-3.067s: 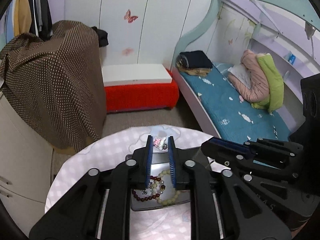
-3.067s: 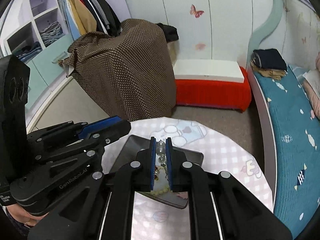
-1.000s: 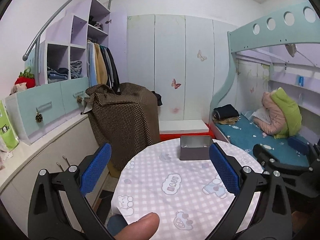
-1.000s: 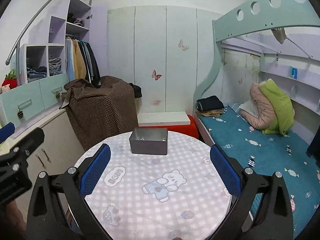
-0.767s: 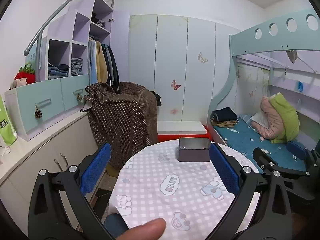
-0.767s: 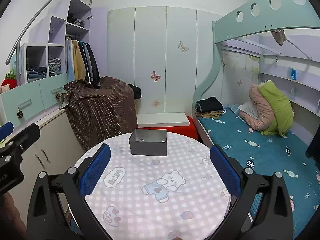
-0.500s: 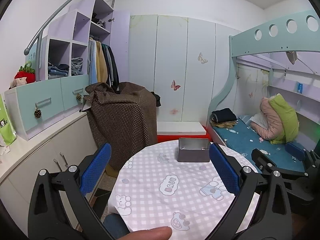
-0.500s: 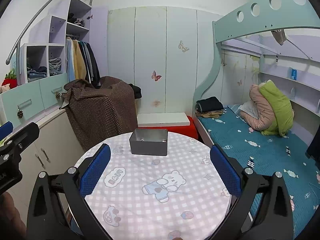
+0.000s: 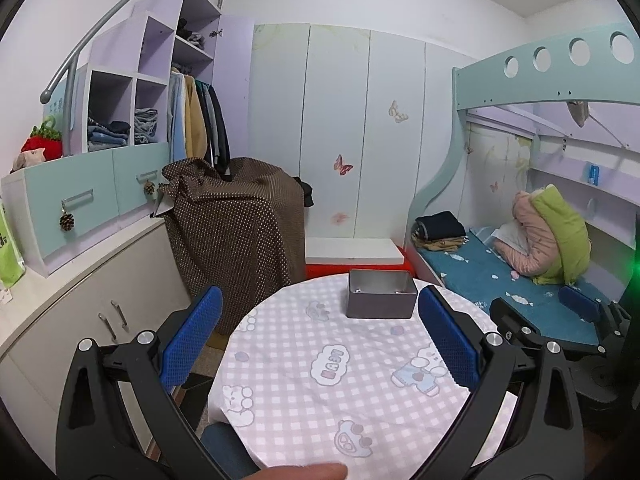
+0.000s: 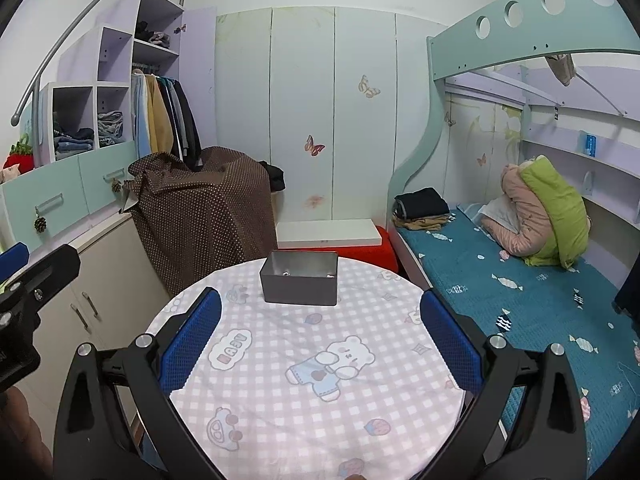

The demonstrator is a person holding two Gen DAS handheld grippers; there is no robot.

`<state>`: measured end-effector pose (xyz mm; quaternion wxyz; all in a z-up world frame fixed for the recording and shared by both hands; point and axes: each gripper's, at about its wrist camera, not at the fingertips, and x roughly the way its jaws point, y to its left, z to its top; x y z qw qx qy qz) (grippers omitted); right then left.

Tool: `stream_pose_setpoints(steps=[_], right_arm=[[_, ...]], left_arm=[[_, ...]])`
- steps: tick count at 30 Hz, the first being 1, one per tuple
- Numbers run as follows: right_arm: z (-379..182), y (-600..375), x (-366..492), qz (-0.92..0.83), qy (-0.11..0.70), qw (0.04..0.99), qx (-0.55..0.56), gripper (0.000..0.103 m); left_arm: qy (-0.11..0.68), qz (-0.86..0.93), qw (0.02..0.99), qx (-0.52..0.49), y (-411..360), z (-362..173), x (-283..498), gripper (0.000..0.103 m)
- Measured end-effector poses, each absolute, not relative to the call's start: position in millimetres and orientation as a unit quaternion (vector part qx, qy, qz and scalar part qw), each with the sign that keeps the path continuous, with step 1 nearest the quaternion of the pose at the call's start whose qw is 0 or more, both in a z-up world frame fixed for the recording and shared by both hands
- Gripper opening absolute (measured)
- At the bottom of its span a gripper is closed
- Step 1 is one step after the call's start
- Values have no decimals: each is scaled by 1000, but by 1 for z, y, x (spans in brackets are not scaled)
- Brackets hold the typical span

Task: Organize jewelry

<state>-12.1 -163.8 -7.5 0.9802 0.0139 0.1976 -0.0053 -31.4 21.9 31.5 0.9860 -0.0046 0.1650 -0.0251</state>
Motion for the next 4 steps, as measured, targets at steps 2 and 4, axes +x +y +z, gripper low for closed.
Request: stream_pose_setpoints(steps=[2,4], right_arm=[[-8,-164,-12,-6,197,980,14,96],[-8,-164,-12,-7,197,980,14,96]], left_arm=[[167,-23,986,-5,22,30,-30,98],[169,-23,985,-7,24,29,-30,98]])
